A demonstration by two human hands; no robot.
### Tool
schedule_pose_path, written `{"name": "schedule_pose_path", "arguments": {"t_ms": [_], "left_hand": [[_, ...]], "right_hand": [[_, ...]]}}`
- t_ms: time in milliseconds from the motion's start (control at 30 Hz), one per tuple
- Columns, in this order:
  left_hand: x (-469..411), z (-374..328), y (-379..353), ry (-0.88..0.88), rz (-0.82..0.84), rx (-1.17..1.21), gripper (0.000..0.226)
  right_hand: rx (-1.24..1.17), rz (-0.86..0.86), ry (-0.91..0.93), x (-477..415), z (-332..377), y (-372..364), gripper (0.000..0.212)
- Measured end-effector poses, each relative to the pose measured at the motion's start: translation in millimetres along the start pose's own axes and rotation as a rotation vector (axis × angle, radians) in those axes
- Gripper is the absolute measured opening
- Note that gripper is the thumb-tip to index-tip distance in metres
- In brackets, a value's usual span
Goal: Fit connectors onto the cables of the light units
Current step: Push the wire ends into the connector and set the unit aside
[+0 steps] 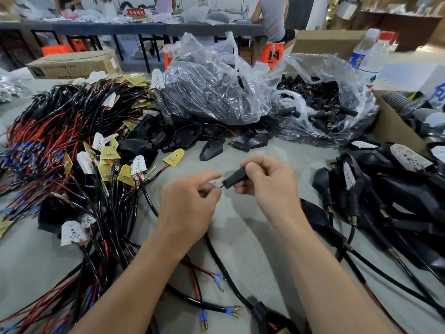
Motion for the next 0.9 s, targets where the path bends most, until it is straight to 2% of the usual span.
{"name": "schedule_pose_path", "arguments": {"t_ms": [100, 233, 300, 367, 467, 533, 633, 700, 900], "left_hand": [[1, -3, -1, -0.022, 0.039, 0.002, 0.044], [-1, -3, 1, 0.042, 0.047, 0.065, 0.045], [-1, -2, 2, 0.054, 0.049, 0.037, 0.044], [-1, -1, 3, 0.044, 0.050, -0.032, 0.036], [-3, 2, 4, 0.087, 0.078, -0.071, 0.008], [-4, 4, 2, 0.105, 0.126, -0.066, 0.009], [-4, 3, 1, 0.075, 0.145, -0.029, 0.011], [-2, 2, 0, 0.027, 0.158, -0.025, 0.013], [-4, 1, 1, 0.060, 0.119, 0.015, 0.016]], "right_hand": [[-0.035, 0.058, -0.080, 4, -2, -6, 0.024], [-0.177, 0.174, -0.229, 5, 1, -3, 0.009], [-0.224, 0.138, -0.261, 4, 2, -1, 0.010], [-0.309, 0.079, -0.294, 1, 3, 2, 0.011], [-0.395, 0.022, -0.322, -3, 5, 6, 0.014], [-0.395, 0.023, -0.318, -3, 4, 8, 0.014], [-0.250, 0.089, -0.249, 1, 5, 5, 0.011], [-0.185, 0.135, -0.229, 6, 6, 1, 0.016], [-0.337, 0.095, -0.361, 3, 6, 6, 0.010]]}}
Point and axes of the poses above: each hand's wrist, its own x-axis away from the middle knuckle, its own y-axis out of the back of the hand, z = x × y, the point moved 3 cm from there along -x, towards the middle knuckle, and after that the axes turned 13 degrees about -z, right-handed, at the moved point
